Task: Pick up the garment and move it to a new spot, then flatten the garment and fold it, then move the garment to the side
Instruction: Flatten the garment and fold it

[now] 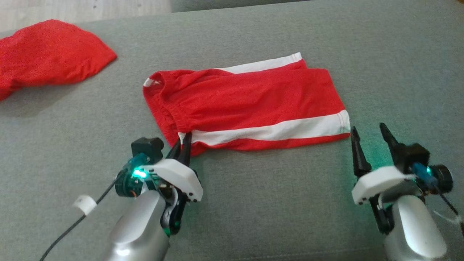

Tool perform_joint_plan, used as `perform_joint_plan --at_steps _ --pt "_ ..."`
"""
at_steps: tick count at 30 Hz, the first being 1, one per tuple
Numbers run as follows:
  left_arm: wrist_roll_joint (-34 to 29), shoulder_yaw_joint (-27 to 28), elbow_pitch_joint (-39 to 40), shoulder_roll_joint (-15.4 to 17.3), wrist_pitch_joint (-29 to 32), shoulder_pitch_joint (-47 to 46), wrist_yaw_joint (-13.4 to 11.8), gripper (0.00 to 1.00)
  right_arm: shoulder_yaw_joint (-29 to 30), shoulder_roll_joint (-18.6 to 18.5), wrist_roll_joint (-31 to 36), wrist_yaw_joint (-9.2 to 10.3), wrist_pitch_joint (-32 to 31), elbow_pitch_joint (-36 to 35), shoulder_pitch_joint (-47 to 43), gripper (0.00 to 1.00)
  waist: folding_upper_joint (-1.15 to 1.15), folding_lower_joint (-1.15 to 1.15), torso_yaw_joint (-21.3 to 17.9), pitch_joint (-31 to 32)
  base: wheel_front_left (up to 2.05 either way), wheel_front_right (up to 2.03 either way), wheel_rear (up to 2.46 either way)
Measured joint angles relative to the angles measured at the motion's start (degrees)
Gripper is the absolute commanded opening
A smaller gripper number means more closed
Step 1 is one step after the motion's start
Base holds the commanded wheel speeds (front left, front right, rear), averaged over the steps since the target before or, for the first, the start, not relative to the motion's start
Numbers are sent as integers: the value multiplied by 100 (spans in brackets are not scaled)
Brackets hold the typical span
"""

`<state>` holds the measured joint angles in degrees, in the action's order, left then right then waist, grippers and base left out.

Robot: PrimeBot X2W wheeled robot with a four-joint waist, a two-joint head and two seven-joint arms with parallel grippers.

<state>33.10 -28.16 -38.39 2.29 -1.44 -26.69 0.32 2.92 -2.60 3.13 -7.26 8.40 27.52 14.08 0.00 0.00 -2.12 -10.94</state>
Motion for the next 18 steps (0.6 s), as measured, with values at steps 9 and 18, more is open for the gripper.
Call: perform_joint_plan --at_steps 9,18 --pt "66 -140 214 2 -23 109 -103 0 -371 -16 -224 0 -526 872 530 100 0 0 198 -2 0 0 0" --pt "80 -160 318 3 -64 122 -192 0 -999 -307 -840 0 -701 1448 1078 100 0 0 228 -65 0 0 0"
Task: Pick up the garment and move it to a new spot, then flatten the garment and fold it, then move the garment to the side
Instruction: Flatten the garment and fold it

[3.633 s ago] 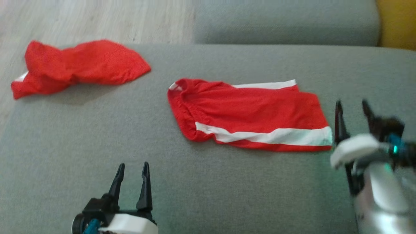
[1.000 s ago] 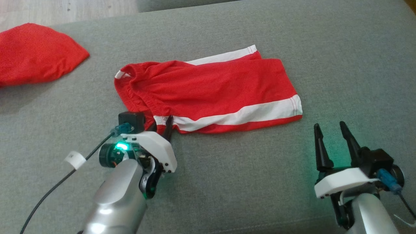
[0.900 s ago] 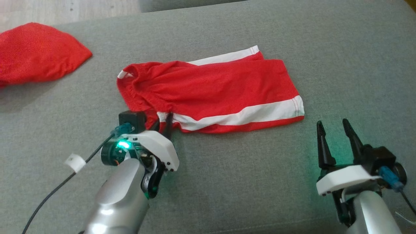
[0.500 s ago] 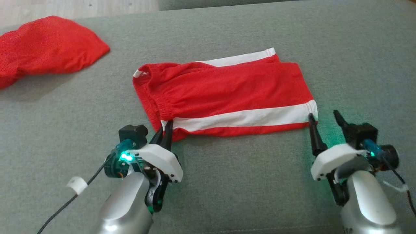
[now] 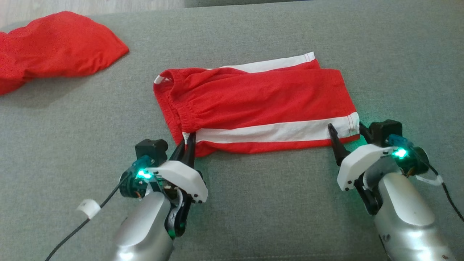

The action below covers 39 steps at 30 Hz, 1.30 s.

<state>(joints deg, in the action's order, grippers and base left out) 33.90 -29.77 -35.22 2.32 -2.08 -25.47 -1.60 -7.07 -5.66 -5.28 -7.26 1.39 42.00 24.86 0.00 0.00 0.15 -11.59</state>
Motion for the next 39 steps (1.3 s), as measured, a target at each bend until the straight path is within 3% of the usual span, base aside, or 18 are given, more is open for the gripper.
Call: perform_joint_plan --at_steps 4,7,9,11,13,14,21,26,31,39 --pt "1 -7 27 3 0 0 -23 0 -358 -109 -219 0 -42 188 138 96 0 0 -3 -25 0 0 0" --pt "33 -8 31 11 -1 0 -24 0 -561 -159 -371 0 -40 235 239 64 0 0 -1 -30 0 0 0" --pt "43 -8 33 18 -9 0 -26 0 -649 -200 -452 0 -31 244 303 49 0 0 -7 -18 0 0 0" --pt "43 -8 38 27 -43 0 -42 0 -744 -232 -522 0 10 263 320 40 0 0 -12 10 0 0 0" --pt "65 -7 51 34 -66 1 -42 0 -795 -234 -594 0 20 300 320 17 0 0 -17 53 0 0 0" --pt "89 -7 51 35 -104 2 -42 0 -820 -236 -622 0 51 313 320 0 0 0 -19 79 0 0 0" --pt "176 24 278 82 -314 96 -30 0 -914 -254 -977 0 320 250 319 0 0 0 -23 371 0 0 0" --pt "318 98 751 231 -387 293 60 0 -1001 -368 -1423 0 366 -291 275 0 0 -1 -32 719 0 0 0" --pt "453 229 1630 584 -137 437 64 0 -945 -619 -1815 0 296 -1211 69 0 0 -1 -47 1142 0 0 0" --pt "624 432 3568 1347 937 459 -64 0 -366 -846 -2093 0 -178 -3293 -456 0 0 -2 -104 1620 0 0 0"
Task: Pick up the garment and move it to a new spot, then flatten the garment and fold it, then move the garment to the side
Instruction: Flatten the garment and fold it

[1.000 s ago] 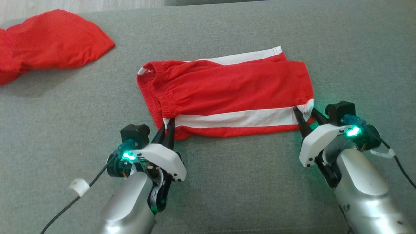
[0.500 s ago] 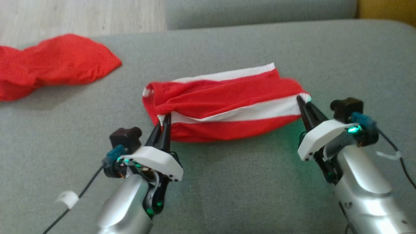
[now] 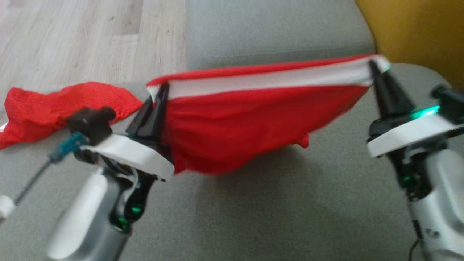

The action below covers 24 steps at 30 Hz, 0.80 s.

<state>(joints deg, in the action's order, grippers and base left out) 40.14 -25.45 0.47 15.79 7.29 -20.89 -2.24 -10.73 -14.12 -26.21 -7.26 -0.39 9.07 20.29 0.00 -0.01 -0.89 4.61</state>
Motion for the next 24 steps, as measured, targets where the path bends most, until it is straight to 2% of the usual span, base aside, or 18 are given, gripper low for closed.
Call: perform_joint_plan --at_steps 4,10,13,16,19,22,23,24 --pt "149 137 814 253 595 -189 -94 0 407 -14 79 0 -369 -1060 -180 0 0 0 -34 58 0 0 0" --pt "224 214 1312 475 1151 -748 -213 0 701 101 226 0 -881 -1904 -281 0 0 0 -55 -51 0 0 0" --pt "319 272 1269 500 1346 -967 -240 0 720 132 324 0 -1114 -1978 -274 0 0 1 -78 -195 0 0 0" --pt "433 268 967 459 1481 -1107 -248 0 620 247 318 0 -1261 -1668 -129 0 0 1 -106 -389 0 0 0" --pt "433 249 466 375 1540 -1405 -204 0 466 254 356 0 -1214 -1051 379 0 0 2 -139 -677 0 0 0" --pt "361 171 -185 294 1527 -2040 -70 0 354 274 437 0 -926 -247 1341 0 0 3 -179 -1012 0 0 0" --pt "205 169 -650 230 1378 -2593 -8 0 334 305 580 0 -642 264 2085 0 0 4 -223 -1227 0 0 0" --pt "119 176 -858 180 1271 -2877 30 0 339 341 637 0 -493 506 2448 0 0 4 -250 -1324 0 0 0"
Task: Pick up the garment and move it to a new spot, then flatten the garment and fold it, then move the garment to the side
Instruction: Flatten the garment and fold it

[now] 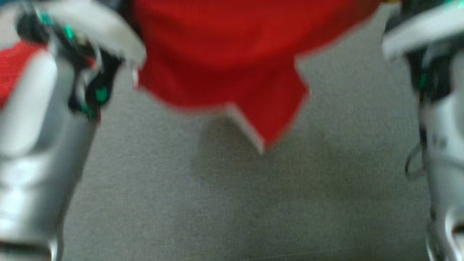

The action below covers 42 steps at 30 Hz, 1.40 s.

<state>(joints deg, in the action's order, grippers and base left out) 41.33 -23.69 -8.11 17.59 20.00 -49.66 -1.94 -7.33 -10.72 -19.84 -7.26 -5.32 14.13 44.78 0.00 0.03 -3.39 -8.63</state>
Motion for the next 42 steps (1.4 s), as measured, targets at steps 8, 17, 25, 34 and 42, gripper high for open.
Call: perform_joint_plan --at_steps 8,17,25,34,42 --pt "-137 188 -1245 -602 -962 -1641 255 0 245 300 472 0 1171 1477 1777 0 0 -1 -287 -537 0 0 0" --pt "-11 -82 -1755 -792 -1578 -388 695 0 -286 485 447 0 1772 2291 703 0 0 -4 -397 -706 0 0 0" --pt "54 -341 -1412 -799 -2272 1493 708 0 -229 538 182 0 1949 2123 -953 0 0 -2 -348 -692 0 0 0" --pt "108 -497 -313 -803 -2730 3041 457 0 379 647 247 0 1953 992 -2412 0 0 -4 -316 -276 0 0 0" --pt "252 -602 850 -728 -2835 4625 -22 0 712 768 471 0 1428 -630 -4169 0 0 -5 -330 359 0 0 0"
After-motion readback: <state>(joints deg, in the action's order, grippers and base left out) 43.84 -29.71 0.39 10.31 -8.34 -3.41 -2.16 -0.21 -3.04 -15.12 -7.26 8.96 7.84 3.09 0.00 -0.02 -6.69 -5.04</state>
